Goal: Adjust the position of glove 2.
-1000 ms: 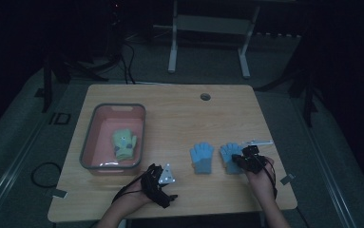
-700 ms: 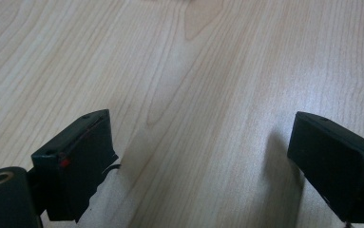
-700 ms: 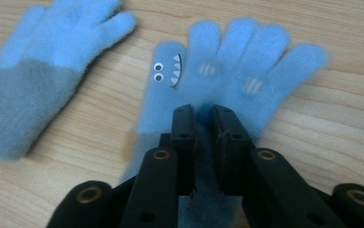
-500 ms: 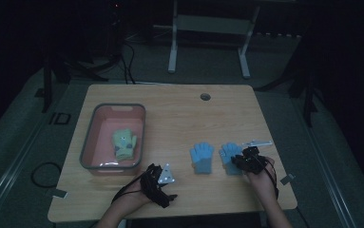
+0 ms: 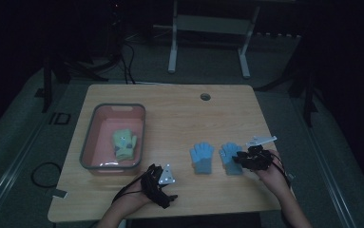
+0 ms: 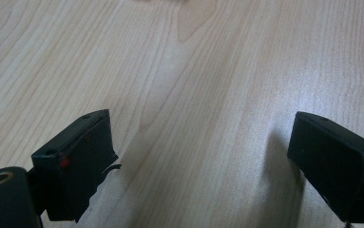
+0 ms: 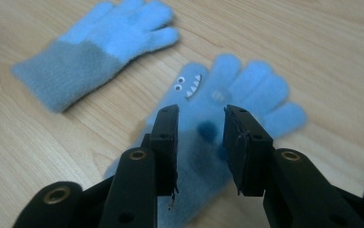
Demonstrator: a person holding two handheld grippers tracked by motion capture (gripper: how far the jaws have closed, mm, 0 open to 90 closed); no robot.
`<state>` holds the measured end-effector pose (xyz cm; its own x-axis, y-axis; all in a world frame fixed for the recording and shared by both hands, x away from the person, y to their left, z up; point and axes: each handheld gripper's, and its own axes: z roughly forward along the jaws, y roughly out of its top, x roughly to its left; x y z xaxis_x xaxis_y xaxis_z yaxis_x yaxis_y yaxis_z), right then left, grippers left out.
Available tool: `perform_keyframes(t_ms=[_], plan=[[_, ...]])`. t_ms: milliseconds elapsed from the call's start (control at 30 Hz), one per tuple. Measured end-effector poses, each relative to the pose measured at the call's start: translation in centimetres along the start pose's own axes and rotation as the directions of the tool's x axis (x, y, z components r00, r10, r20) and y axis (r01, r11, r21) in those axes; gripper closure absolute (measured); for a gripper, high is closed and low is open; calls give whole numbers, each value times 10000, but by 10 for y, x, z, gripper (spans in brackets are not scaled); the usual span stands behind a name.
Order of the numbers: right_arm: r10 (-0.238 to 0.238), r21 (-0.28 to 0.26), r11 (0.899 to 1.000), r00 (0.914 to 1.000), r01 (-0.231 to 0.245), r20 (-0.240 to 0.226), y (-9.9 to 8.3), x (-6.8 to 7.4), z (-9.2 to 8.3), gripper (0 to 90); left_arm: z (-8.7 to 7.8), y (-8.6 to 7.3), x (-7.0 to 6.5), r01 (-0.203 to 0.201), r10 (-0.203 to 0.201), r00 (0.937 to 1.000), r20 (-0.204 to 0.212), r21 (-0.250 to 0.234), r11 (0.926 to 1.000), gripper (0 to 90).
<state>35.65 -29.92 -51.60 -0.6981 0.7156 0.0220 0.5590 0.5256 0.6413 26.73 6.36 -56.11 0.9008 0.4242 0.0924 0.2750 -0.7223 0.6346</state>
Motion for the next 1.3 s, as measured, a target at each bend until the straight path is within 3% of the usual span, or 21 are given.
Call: perform_keyframes(t_ms=[100,267,400,533,733,767,967,1100,1300], plan=[[-378,86,9992,9991,379,-176,3,-1,4,656,0,0,0,5,-5,10000,80,-32,10000,85],[-523,211,9984,9974,534,-500,1,-2,13,610,0,0,1,63,-62,9999,110,-101,9999,85],[-612,603,9962,9976,631,-324,-5,-3,24,657,1,0,-1,-44,45,9999,126,-36,10000,85],[-843,374,9957,9963,849,-169,-9,-1,26,683,1,0,-1,-47,48,9999,115,-43,10000,85],[-556,417,9976,9984,558,-49,-9,0,26,820,1,0,-1,-29,30,9999,125,-68,10000,85],[-257,401,9989,9997,256,22,-9,1,26,834,1,0,-1,-23,24,9999,119,-65,10000,85],[332,188,9993,9991,-337,268,-6,2,20,858,1,0,-1,-53,54,9999,117,-66,10000,85],[418,-77,9991,9981,-415,463,3,5,6,861,1,0,-1,-46,47,9999,113,-88,10000,85],[387,-550,9979,9969,-349,685,23,21,-11,861,1,0,-1,-82,82,9999,85,-84,9999,85]])
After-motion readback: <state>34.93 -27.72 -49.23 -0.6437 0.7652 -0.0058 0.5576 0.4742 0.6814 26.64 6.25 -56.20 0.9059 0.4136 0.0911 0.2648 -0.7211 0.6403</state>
